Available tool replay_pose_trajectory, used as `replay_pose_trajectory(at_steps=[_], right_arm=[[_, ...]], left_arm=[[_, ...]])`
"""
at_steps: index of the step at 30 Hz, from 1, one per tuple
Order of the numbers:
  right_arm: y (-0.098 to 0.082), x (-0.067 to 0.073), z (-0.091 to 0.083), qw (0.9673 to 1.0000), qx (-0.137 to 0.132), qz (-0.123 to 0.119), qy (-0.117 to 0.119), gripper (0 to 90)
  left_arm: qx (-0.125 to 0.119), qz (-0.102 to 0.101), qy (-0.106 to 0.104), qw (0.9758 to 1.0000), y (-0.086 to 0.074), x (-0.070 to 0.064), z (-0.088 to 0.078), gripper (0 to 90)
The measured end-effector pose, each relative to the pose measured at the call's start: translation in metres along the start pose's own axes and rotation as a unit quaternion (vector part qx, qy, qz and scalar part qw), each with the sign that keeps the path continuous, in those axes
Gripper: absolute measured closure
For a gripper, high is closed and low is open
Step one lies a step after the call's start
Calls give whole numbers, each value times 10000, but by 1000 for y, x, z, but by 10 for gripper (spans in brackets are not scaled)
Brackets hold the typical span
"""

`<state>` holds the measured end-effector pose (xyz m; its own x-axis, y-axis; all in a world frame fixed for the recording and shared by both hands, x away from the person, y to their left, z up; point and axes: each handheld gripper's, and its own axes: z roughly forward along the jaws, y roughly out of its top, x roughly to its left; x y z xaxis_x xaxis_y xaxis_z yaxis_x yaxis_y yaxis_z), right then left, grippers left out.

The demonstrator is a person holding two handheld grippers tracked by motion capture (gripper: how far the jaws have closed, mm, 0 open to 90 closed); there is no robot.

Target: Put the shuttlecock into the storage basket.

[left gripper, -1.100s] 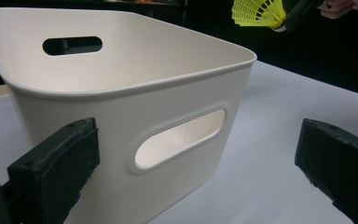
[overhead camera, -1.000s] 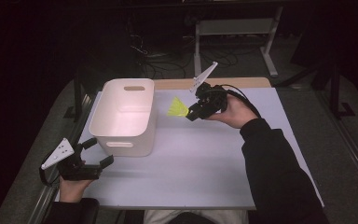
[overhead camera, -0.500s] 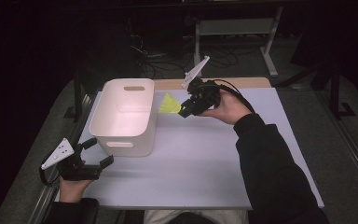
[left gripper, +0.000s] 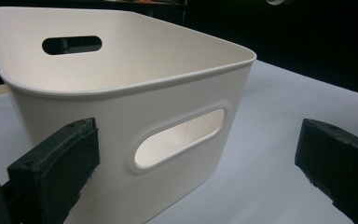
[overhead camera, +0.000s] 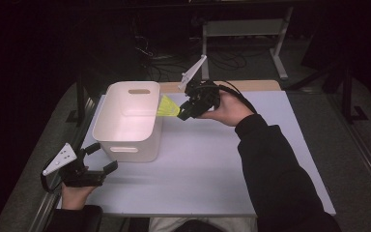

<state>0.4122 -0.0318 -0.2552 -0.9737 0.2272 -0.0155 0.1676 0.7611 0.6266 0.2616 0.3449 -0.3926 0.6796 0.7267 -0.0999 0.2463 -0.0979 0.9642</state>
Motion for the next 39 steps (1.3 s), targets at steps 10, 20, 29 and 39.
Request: replay_pose_trajectory(at_steps=[10, 20, 29, 39], right_arm=[[13, 0, 3, 10000, -65, -64, 28, 631], [26, -2, 8, 9999, -42, -135, 53, 631], [40, 0, 12, 9997, -103, -200, 99, 631], [50, -2, 22, 9996, -138, -167, 160, 631]], left_arm=[[-9, 2, -1, 10000, 0, 0, 0, 0], [-15, 2, -9, 10000, 0, 0, 0, 0], [-27, -10, -5, 10000, 0, 0, 0, 0], [-32, -9, -12, 10000, 0, 0, -1, 0]])
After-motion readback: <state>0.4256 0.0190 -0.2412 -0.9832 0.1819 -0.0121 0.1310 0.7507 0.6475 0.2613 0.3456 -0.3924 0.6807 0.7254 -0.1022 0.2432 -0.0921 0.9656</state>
